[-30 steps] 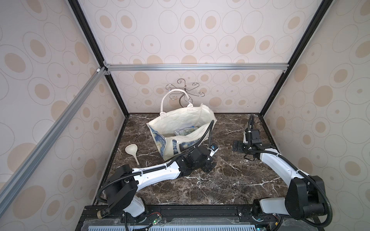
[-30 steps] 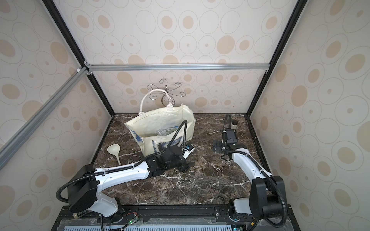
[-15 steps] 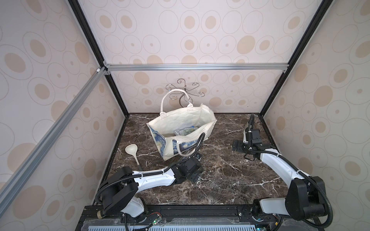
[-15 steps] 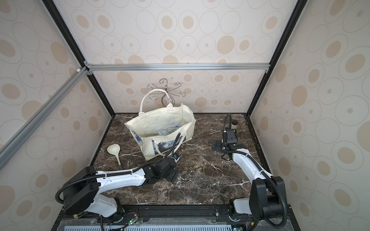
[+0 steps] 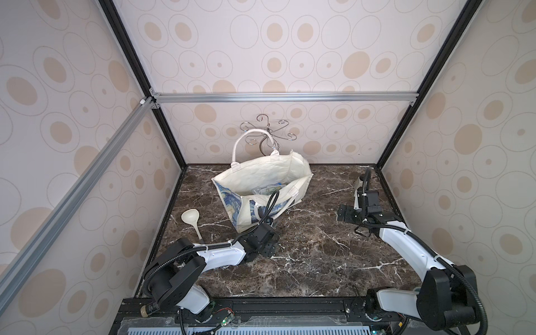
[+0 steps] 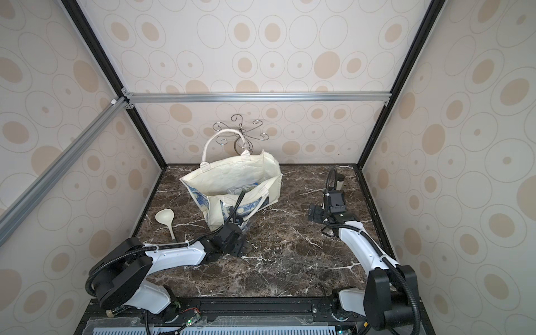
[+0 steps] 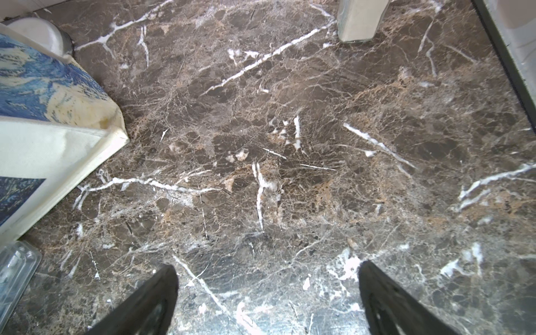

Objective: Put the compass set into the canvas bag
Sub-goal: Pick up the compass set at the center of the board.

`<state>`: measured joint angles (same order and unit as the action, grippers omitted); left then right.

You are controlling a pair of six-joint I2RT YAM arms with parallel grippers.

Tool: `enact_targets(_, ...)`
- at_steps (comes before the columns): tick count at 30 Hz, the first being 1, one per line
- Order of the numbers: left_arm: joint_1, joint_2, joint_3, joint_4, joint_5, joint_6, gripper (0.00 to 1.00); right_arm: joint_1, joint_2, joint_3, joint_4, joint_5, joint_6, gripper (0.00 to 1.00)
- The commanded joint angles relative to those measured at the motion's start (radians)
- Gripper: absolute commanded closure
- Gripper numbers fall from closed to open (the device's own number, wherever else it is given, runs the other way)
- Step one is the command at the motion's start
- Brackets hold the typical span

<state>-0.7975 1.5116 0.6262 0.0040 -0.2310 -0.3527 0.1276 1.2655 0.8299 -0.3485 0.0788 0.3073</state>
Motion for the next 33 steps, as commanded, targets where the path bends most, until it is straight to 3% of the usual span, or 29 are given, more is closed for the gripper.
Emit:
enact_targets(1,0.022,0.036,0.009,0.045,0.012,-0.022,0.12,-0.005,-0.015,-0.007,0.009,0.005,0.000,0.01)
enact_targets(8,0.029,0.131,0.060,-0.007,0.041,-0.037,0.13,-0.006,-0.010,-0.012,0.017,-0.004,0.000,0.01)
enact_targets(15,0.030,0.156,0.059,0.000,0.063,-0.049,0.19,-0.006,-0.002,-0.009,0.017,-0.002,0.000,0.01)
enact_targets(26,0.020,0.171,0.052,-0.007,-0.007,-0.052,0.49,-0.006,-0.003,-0.011,0.020,-0.004,0.003,0.01)
enact_targets(33,-0.040,0.171,0.055,-0.013,-0.043,-0.010,0.55,-0.006,0.000,-0.010,0.023,-0.007,0.004,0.01)
